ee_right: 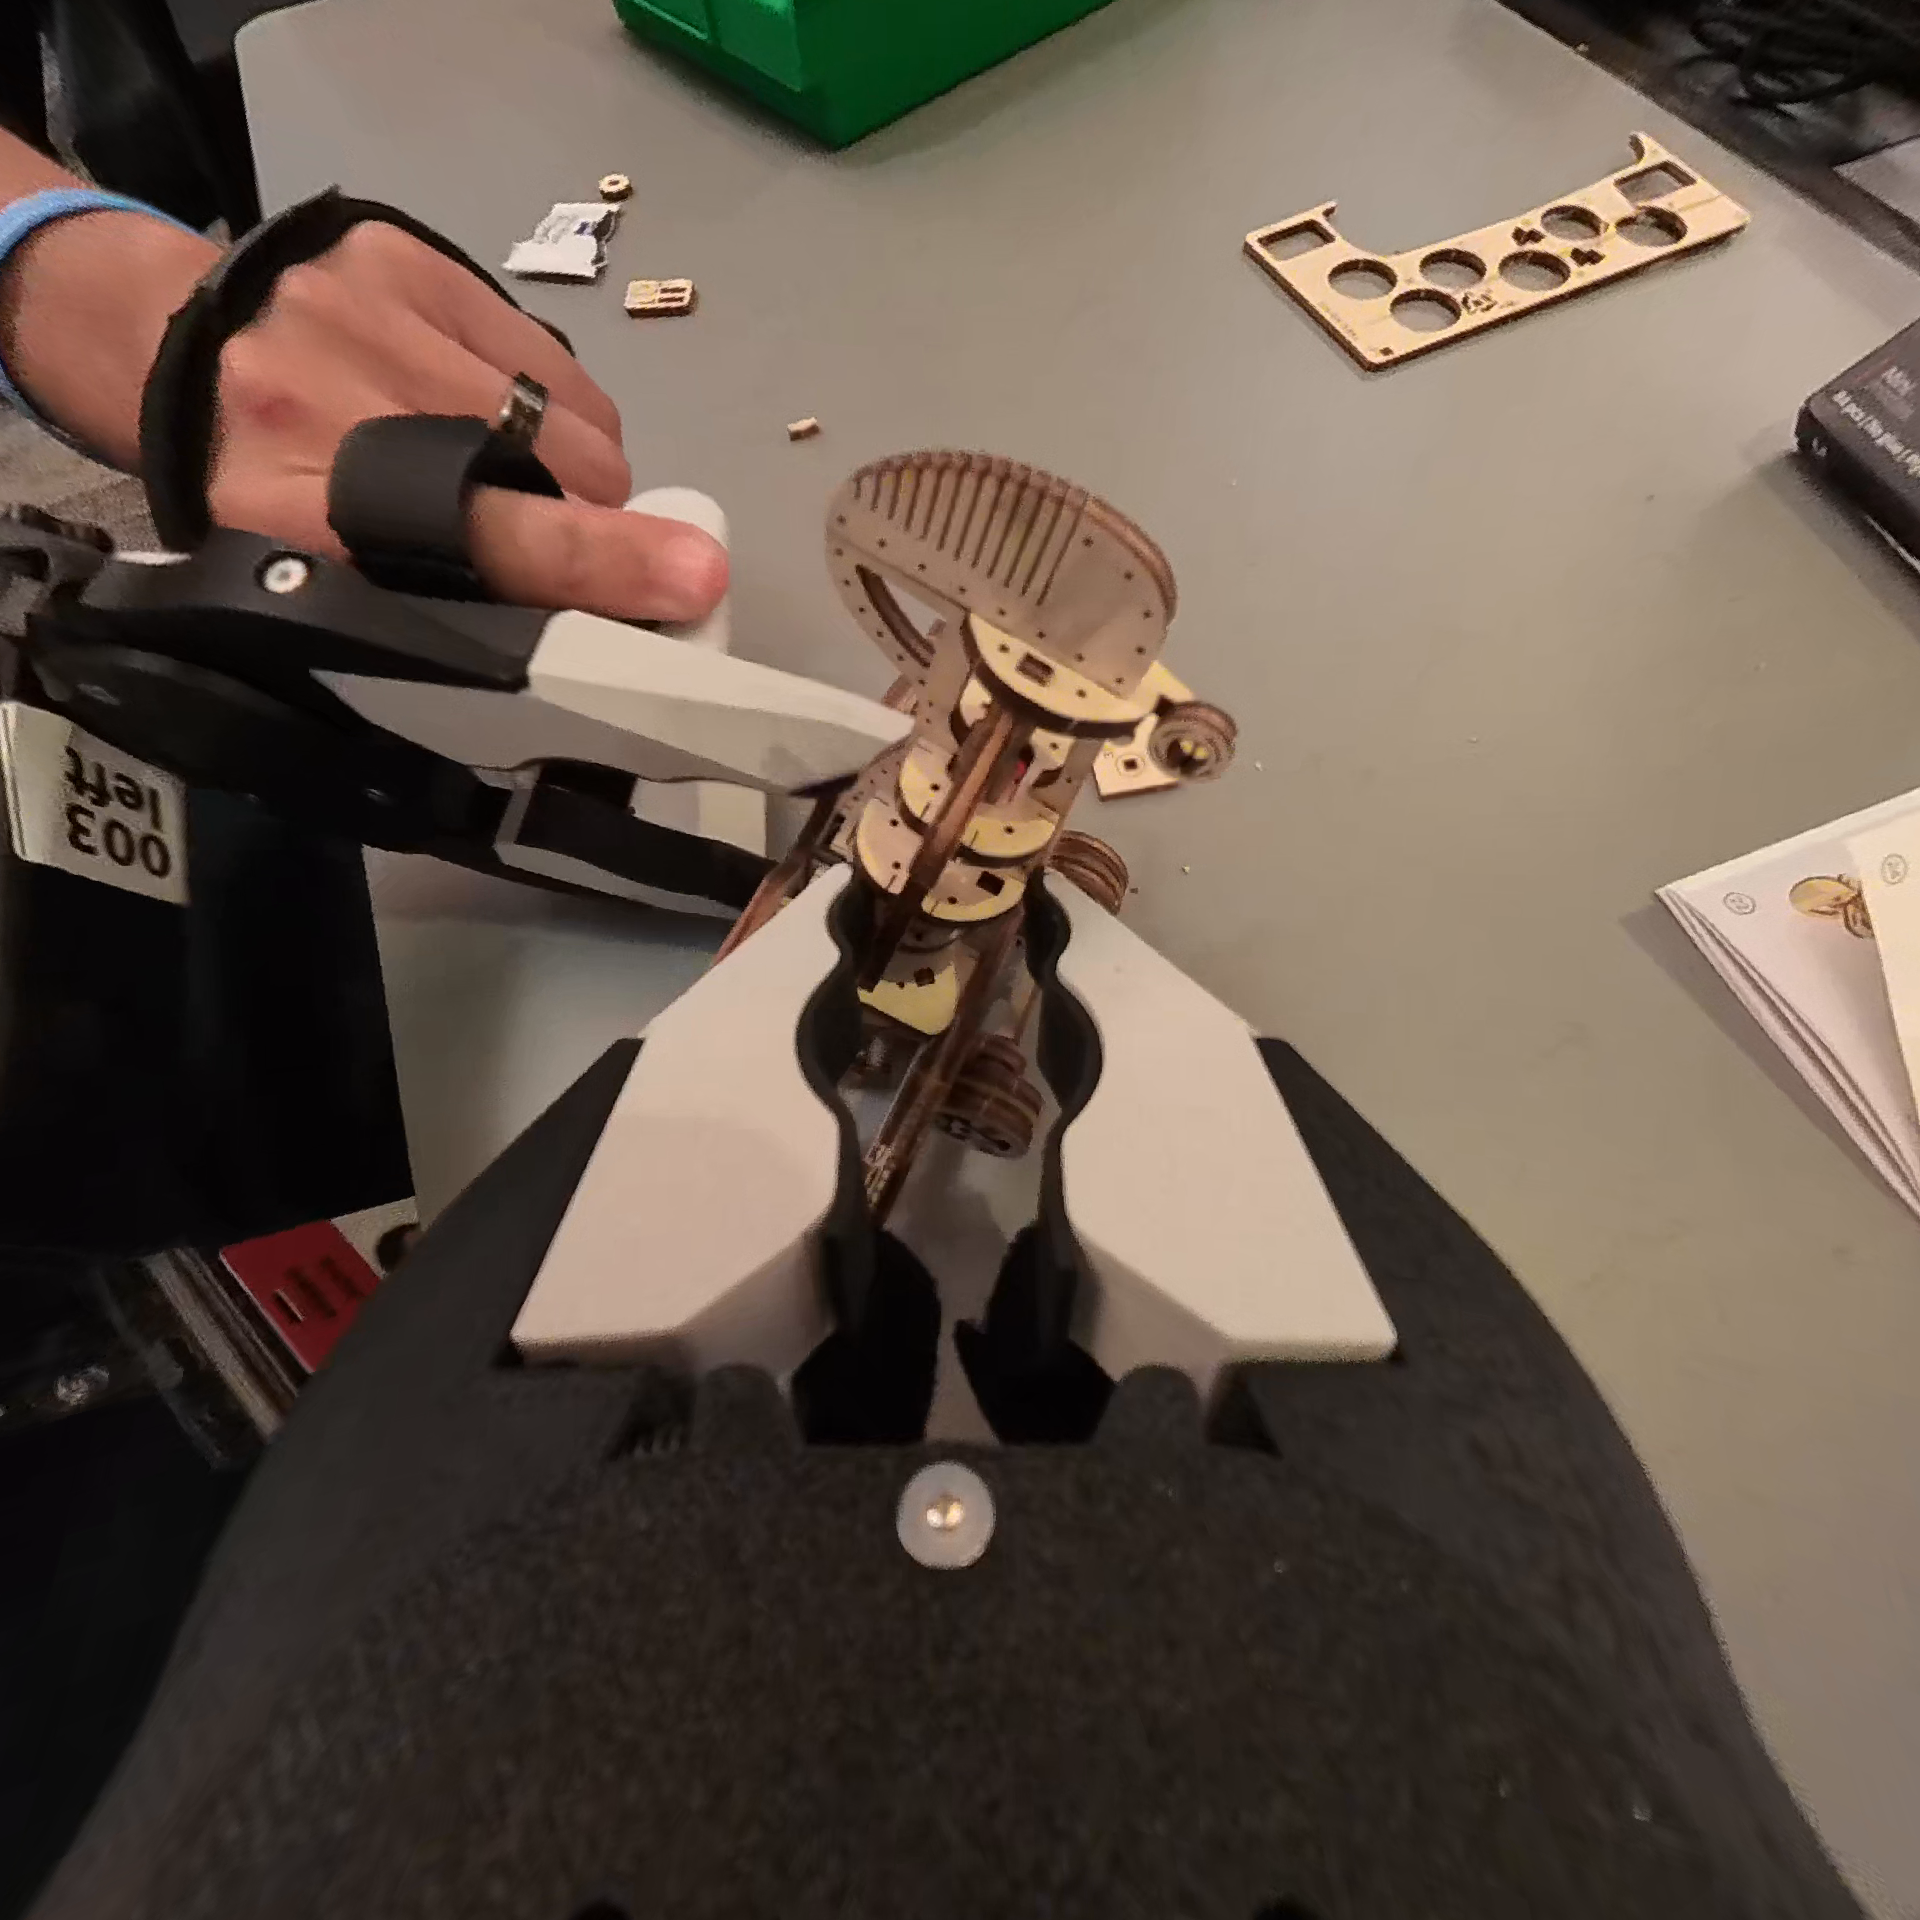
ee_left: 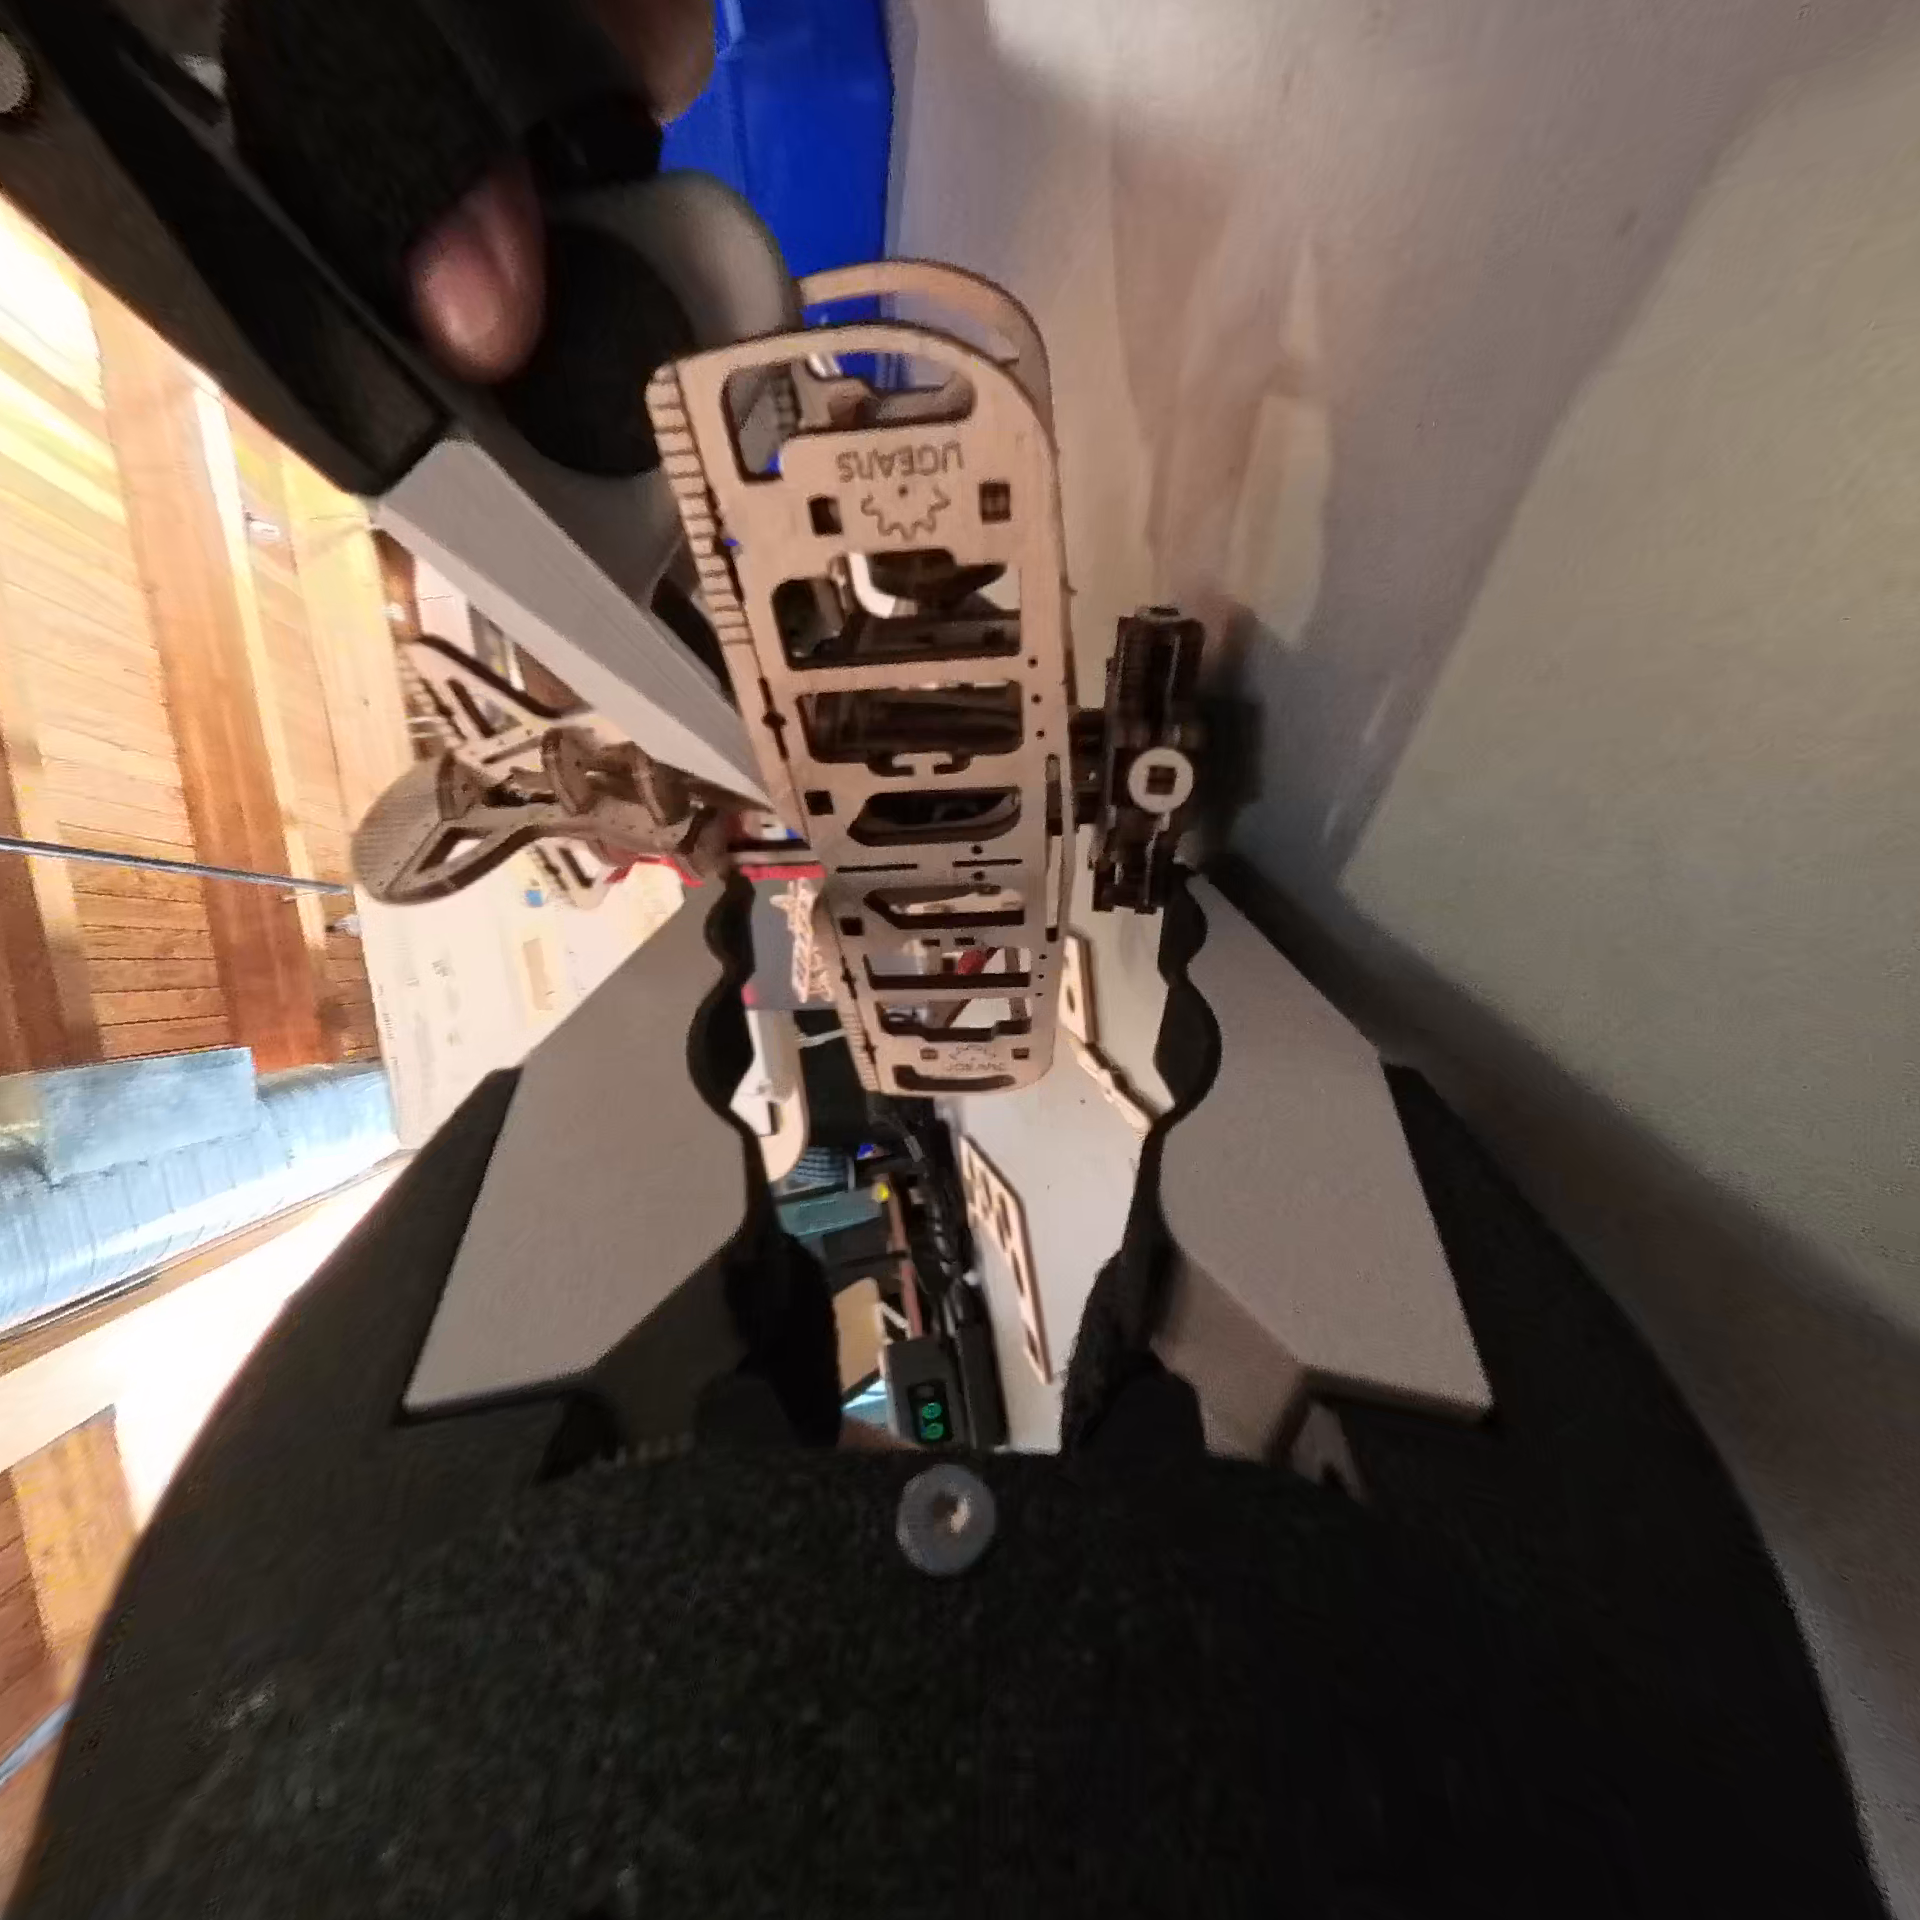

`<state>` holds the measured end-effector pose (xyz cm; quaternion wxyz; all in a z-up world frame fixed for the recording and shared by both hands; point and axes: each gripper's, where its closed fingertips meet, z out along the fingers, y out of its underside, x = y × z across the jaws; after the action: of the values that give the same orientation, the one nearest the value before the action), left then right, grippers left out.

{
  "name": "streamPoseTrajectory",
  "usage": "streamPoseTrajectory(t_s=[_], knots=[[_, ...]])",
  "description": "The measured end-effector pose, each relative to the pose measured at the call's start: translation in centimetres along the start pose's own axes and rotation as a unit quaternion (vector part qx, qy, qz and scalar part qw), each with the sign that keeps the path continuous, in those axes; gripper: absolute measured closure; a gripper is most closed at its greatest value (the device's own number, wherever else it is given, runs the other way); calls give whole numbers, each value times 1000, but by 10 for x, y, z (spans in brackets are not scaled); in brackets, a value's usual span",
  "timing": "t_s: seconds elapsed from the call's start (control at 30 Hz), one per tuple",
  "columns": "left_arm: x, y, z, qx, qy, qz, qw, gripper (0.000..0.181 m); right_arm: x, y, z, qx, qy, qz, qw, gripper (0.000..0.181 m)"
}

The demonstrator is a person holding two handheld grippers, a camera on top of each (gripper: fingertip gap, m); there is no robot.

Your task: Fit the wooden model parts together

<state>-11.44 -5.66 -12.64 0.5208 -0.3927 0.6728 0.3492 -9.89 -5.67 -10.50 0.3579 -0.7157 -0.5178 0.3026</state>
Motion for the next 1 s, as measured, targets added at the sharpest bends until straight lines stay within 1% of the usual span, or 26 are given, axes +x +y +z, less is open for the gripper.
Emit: streamPoseTrajectory(t_s=[0.1,0.2,0.33,0.4,0.5,0.57,0.6,0.7,0.73,0.8,0.9,0.93,1.0], knots=[[-4,5,1,-11,-20,10,1000,99,2,1,0,-5,10,5,1000,154],[-4,12,1,-27,-20,-9,999,97,0,0,1,-6,30,-5,1000,154],[-3,16,0,-55,-27,-21,998,100,2,-3,3,-3,68,33,997,154],[-4,21,-1,-73,-33,-31,996,97,2,-4,4,-3,83,42,996,154],[-5,29,-3,-96,-43,-50,993,94,2,-5,6,0,88,51,995,154],[-6,31,-6,-102,-51,-47,992,91,1,-5,8,-2,83,62,995,154],[-7,34,-9,-106,-54,-51,992,92,1,-4,8,-6,86,64,994,154],[-13,59,-21,-133,-67,-70,986,96,-1,-4,10,-8,97,47,994,154],[-13,69,-24,-141,-64,-86,984,96,-2,-5,11,-8,100,43,994,154],[-12,89,-28,-162,-48,-112,979,102,-2,-6,13,-7,105,35,994,154],[-8,129,-34,-190,-25,-205,960,116,-3,-7,14,-8,107,31,994,155],[-8,143,-34,-192,-23,-238,952,122,-2,-7,14,-7,106,33,994,155],[-8,168,-29,-186,-10,-311,932,125,-2,-6,13,-5,104,36,994,155]])
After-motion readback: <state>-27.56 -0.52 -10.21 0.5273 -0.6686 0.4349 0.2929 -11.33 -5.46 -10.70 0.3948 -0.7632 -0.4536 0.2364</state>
